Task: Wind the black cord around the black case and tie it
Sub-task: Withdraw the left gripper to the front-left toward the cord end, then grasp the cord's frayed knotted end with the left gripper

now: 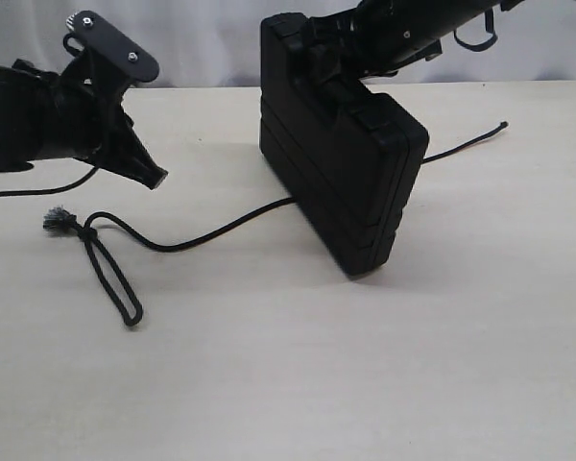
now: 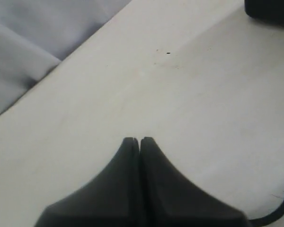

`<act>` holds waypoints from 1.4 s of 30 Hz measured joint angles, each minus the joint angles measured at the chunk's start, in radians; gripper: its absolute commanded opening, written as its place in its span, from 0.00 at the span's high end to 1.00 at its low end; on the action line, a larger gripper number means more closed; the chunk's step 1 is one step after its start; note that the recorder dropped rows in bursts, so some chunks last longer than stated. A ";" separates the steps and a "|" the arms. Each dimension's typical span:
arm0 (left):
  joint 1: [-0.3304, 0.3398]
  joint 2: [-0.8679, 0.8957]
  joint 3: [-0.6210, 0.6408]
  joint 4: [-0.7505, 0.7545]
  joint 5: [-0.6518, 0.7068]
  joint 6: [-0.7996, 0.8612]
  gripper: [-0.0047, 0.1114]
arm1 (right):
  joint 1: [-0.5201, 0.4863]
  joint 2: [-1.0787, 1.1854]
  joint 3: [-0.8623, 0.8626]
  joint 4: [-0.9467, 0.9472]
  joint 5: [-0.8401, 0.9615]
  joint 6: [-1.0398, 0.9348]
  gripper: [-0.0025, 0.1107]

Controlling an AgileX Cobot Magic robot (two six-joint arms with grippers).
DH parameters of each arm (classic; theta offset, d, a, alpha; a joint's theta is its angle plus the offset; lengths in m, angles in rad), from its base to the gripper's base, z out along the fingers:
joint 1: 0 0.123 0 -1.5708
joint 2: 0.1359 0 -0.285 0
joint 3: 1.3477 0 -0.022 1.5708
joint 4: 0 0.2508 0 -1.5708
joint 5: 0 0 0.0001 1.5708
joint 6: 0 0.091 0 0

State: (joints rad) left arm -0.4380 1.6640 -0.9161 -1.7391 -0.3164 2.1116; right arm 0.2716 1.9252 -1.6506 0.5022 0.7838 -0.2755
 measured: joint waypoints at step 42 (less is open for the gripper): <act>0.304 0.017 0.051 1.533 0.817 -0.144 0.43 | 0.000 0.000 0.000 0.000 0.000 0.000 0.74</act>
State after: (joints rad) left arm -0.1345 1.6810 -0.8650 -0.2064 0.5007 1.9678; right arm 0.2716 1.9252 -1.6506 0.5022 0.7838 -0.2755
